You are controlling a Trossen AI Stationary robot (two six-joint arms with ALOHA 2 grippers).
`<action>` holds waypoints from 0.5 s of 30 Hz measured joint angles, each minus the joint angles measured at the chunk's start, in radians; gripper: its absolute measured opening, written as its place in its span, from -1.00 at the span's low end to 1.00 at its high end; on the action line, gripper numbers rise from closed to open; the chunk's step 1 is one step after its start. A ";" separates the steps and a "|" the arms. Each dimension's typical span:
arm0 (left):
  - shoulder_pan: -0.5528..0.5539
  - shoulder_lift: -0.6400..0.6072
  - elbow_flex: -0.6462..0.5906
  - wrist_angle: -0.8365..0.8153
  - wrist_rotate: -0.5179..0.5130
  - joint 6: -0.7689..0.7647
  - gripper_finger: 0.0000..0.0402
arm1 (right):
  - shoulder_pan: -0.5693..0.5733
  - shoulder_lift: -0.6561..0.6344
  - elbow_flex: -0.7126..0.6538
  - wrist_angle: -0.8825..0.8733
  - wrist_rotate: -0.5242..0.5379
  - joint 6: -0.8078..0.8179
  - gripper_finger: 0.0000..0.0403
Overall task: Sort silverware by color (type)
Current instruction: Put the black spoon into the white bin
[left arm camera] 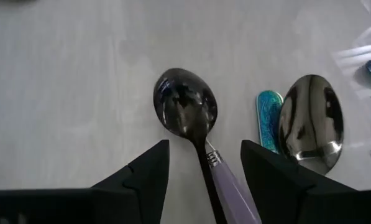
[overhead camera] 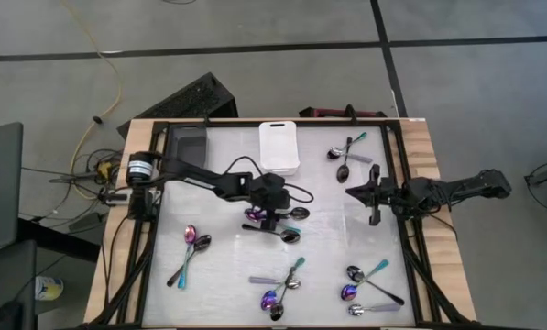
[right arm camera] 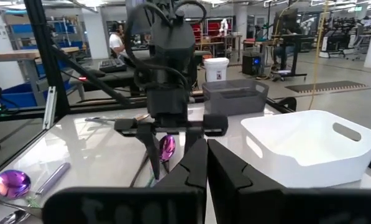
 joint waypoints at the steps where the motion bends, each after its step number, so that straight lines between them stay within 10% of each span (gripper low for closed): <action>1: 0.002 0.002 0.000 -0.003 0.000 -0.005 -0.07 | 0.000 0.000 0.000 -0.002 -0.001 0.000 -0.83; 15: 0.004 0.076 0.000 0.055 0.016 -0.056 -0.10 | 0.000 0.000 0.000 -0.008 -0.001 0.000 -0.83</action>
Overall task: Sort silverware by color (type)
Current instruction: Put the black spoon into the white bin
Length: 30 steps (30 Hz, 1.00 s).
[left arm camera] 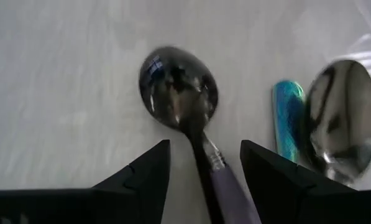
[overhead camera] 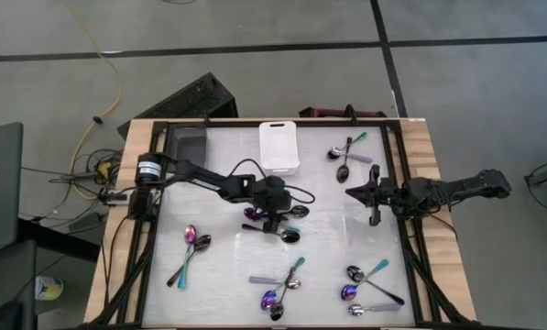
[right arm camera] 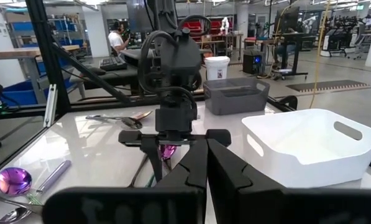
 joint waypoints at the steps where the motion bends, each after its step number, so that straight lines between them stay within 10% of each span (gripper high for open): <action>1: 0.001 0.001 0.000 -0.001 0.002 0.000 -0.12 | 0.000 0.000 0.000 -0.001 0.000 0.000 -0.83; 30: 0.008 0.001 0.075 -0.050 0.026 0.020 -0.81 | 0.000 0.000 0.000 -0.003 0.002 0.000 -0.83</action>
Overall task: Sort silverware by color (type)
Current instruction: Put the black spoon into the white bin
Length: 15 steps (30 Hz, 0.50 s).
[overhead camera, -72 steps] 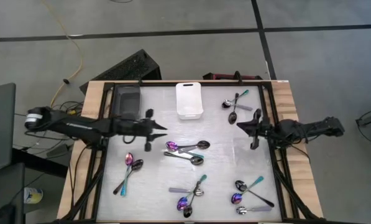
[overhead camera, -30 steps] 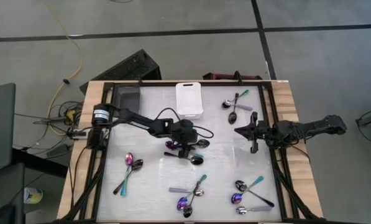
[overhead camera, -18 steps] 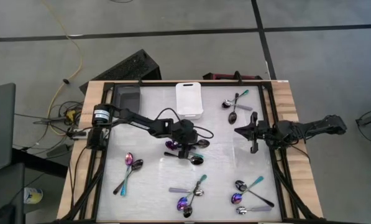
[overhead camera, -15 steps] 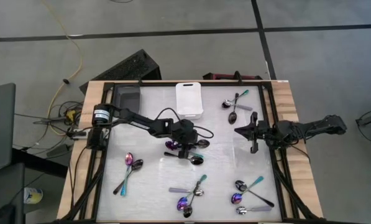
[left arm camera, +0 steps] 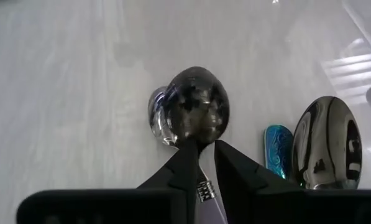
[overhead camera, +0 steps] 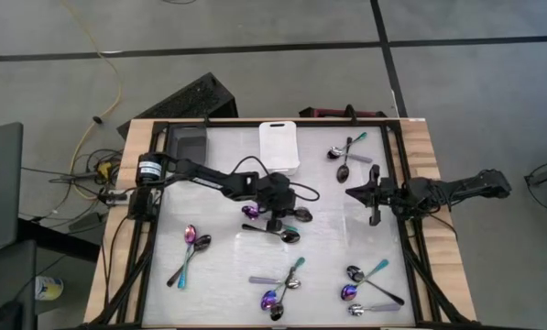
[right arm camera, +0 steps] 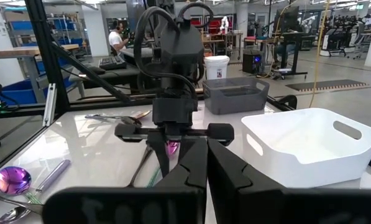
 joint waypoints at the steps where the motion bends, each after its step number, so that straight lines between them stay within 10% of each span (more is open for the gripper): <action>1: 0.000 0.000 0.009 -0.014 0.000 0.000 -0.83 | 0.000 0.000 0.000 0.000 0.000 0.000 -0.83; 15: 0.002 -0.049 0.029 -0.133 -0.016 0.060 -0.73 | 0.000 0.000 0.000 -0.003 0.002 0.000 -0.83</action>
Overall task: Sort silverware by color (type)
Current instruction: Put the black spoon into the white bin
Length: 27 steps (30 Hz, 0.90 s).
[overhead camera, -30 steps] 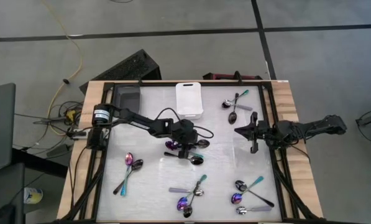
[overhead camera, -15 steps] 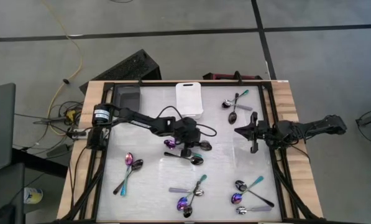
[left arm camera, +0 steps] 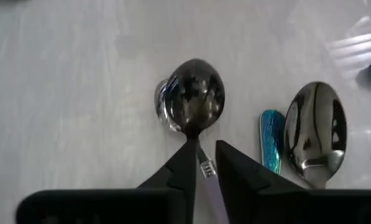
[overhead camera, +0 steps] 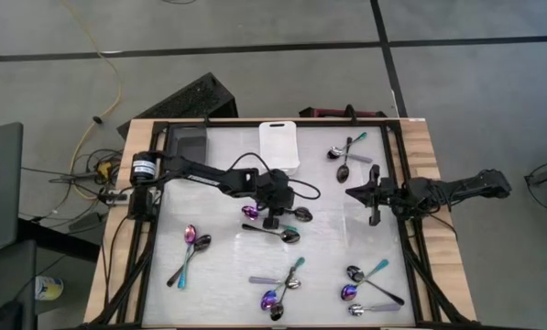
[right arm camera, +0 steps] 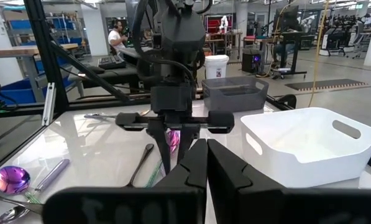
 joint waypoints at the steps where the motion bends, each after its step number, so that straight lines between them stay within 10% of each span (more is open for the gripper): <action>1: 0.000 0.000 0.000 0.000 -0.018 0.000 -0.67 | 0.000 0.000 0.000 0.000 0.000 0.000 -0.83; 10: 0.003 0.002 -0.007 -0.080 -0.075 0.029 -0.29 | 0.000 0.000 0.000 0.000 0.000 0.000 -0.83; 27: 0.006 0.031 -0.007 -0.142 -0.134 0.034 -0.29 | 0.000 0.000 0.000 -0.002 -0.002 0.000 -0.83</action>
